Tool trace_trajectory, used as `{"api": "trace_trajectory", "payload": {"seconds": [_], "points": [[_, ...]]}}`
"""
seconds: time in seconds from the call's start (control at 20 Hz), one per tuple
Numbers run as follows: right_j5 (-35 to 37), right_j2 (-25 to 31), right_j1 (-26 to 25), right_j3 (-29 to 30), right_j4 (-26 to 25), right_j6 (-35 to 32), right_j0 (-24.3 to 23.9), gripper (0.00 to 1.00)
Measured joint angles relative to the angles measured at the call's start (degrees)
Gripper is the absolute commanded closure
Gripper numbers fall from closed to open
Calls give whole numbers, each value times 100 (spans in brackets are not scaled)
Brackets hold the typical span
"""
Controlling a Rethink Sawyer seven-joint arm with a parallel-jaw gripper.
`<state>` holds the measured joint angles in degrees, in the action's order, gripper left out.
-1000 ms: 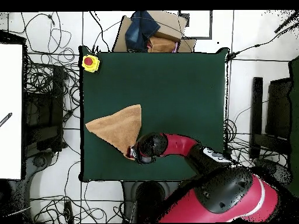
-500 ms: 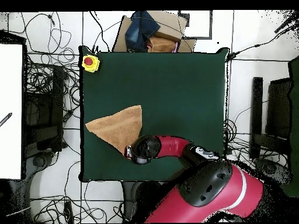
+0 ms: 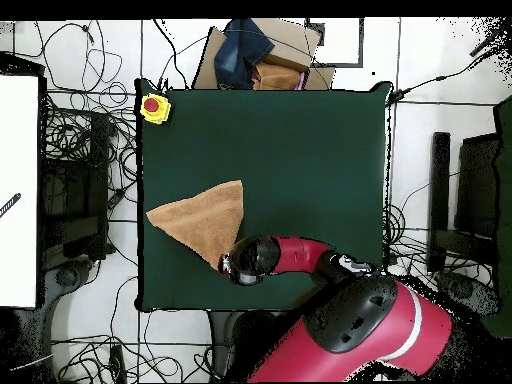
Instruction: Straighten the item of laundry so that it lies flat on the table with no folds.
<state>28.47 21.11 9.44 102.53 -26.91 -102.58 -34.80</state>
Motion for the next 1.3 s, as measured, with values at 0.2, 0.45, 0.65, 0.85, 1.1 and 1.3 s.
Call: {"api": "trace_trajectory", "payload": {"seconds": [0.2,0.45,0.65,0.85,1.1,1.3], "points": [[0,-59,27,0,8,0,-5,0],[0,-58,36,-2,8,0,-32,0],[0,-58,-11,-27,7,0,-87,0],[0,-58,-80,-110,7,0,-130,0],[7,-58,-94,-185,7,0,-167,0],[106,-58,-56,-189,8,0,-219,0]]}}
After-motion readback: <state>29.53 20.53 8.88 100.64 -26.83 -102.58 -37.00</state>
